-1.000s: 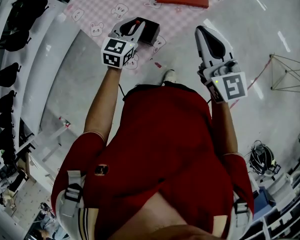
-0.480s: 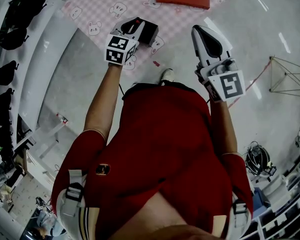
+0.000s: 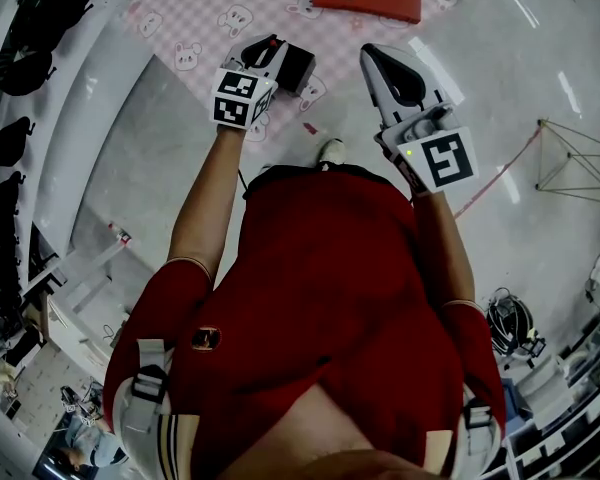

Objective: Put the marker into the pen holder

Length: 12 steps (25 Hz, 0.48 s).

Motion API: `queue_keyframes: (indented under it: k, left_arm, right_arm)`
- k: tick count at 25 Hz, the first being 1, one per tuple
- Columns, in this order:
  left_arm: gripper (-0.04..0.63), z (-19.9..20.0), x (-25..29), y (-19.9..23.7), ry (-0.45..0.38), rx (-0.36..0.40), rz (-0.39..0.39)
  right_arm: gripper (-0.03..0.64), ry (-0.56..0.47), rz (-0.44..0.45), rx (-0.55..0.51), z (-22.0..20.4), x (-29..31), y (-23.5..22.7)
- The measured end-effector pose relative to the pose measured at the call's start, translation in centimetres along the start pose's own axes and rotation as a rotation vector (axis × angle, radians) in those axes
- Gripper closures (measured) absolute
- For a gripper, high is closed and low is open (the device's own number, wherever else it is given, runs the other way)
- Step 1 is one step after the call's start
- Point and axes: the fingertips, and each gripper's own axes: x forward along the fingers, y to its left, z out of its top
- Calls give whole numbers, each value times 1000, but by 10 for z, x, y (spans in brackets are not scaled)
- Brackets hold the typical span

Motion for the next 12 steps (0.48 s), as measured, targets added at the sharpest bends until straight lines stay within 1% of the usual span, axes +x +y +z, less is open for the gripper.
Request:
queue_keyframes:
  k: [8, 12]
  left_arm:
    - [517, 1, 6, 3, -5, 2, 6]
    - [499, 3, 6, 5, -14, 1, 13]
  right_arm:
    - [618, -1, 31, 7, -5, 11, -1]
    - [618, -1, 37, 10, -6, 14, -2]
